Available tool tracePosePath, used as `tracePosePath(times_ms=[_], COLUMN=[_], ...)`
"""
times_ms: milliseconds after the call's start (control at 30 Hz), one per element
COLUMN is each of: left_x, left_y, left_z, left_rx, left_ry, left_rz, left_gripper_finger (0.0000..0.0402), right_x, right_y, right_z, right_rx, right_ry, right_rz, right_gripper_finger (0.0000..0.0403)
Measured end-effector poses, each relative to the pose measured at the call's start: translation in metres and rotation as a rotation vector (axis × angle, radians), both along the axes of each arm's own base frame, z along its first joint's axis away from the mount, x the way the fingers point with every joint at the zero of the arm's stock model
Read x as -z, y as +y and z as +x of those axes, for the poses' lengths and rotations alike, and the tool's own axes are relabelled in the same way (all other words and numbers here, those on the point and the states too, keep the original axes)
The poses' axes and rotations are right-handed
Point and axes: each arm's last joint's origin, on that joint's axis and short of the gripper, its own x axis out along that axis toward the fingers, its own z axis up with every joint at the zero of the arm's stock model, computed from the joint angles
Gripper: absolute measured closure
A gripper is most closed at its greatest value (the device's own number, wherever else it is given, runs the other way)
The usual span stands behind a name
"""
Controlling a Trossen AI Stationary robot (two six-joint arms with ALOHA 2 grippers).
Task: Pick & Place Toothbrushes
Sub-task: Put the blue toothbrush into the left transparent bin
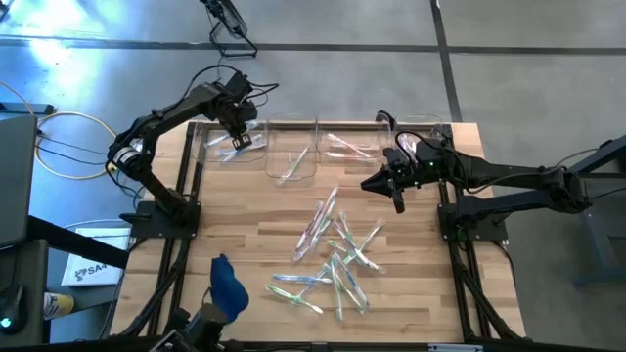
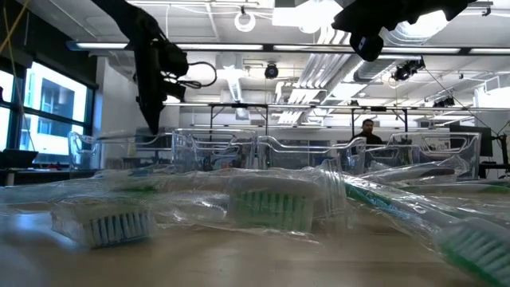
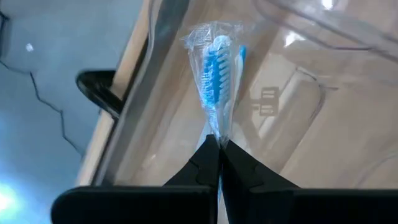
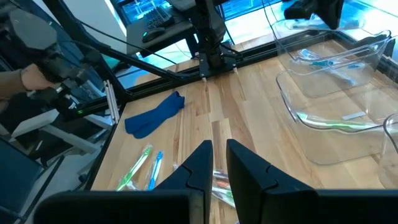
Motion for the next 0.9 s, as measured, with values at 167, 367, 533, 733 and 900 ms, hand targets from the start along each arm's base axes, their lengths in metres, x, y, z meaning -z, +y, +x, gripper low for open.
tracePosePath(times_ms=[167,367,533,733,900], left_x=[0.018,0.029,0.038,0.041,0.041], left_y=[0.005,0.009,0.013,0.016,0.017], left_z=[-0.003,0.000,0.003,0.005,0.006], left_rx=[-0.071,-0.071,-0.069,-0.069,-0.066], left_ry=[0.012,0.013,0.024,0.020,0.012], left_rz=[-0.035,-0.048,-0.074,-0.067,-0.054], left_gripper_finger=[0.0402,0.0402,0.0402,0.0402,0.0402], right_x=[0.000,0.000,0.001,0.001,0.002], right_y=[0.000,0.000,0.000,0.000,0.000], right_z=[0.000,0.000,0.000,0.000,0.000], right_rx=[0.000,0.002,0.001,0.002,0.001], right_ry=[0.000,0.001,0.007,0.017,0.017], right_rz=[0.000,0.004,0.006,0.008,0.008], right_gripper_finger=[0.0364,0.0364,0.0364,0.0364,0.0364])
